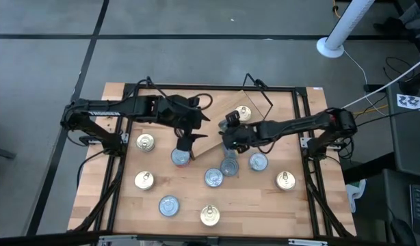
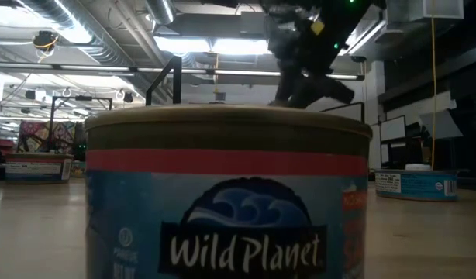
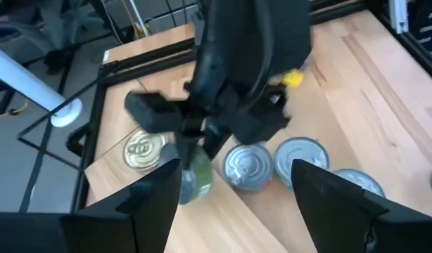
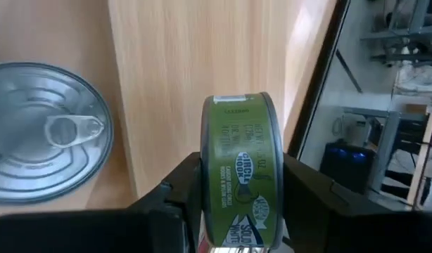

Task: Stack canned seafood by type on shelf
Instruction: Put the green tuna can on the shelf

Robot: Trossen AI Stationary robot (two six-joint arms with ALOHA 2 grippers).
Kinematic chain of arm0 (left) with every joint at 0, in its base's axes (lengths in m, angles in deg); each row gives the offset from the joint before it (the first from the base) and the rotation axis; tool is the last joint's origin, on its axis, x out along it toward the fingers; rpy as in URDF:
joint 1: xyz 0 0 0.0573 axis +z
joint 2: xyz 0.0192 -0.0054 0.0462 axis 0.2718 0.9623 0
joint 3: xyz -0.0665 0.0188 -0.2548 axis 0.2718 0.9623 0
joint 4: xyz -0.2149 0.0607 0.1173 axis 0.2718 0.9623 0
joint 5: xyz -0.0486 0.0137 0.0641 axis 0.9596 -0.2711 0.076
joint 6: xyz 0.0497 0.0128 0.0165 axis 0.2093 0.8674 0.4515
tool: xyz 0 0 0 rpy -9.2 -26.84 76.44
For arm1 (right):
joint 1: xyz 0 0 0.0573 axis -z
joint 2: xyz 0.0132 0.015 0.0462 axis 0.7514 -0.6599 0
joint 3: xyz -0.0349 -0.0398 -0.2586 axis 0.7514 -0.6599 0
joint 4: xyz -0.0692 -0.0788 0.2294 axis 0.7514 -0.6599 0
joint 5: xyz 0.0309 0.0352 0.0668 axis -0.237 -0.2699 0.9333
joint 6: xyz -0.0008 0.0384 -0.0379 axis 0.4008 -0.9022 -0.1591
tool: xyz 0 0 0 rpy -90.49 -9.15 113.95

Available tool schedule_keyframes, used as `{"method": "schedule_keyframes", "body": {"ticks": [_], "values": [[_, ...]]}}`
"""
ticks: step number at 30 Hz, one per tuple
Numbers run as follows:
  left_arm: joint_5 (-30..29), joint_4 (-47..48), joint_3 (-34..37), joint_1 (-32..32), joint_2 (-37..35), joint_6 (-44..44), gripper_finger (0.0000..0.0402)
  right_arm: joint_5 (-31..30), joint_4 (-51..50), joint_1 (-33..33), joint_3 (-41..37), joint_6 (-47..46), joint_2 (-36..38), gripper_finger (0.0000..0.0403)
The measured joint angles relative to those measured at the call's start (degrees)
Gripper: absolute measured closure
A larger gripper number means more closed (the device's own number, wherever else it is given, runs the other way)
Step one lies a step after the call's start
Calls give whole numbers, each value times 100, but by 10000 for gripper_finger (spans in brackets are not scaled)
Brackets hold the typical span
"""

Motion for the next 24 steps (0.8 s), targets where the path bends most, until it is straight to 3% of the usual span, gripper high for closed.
{"method": "schedule_keyframes", "body": {"ticks": [8, 20, 24], "values": [[-44, -6, 0, -77, 0, -48, 137, -405, 263, 49, 0, 261, -489, 260], [-42, 52, 0, -84, 0, -214, 137, -164, 290, 413, 7, 279, -626, 257], [-42, 92, 2, -84, 0, -255, 137, -66, 281, 403, 7, 279, -628, 227]]}}
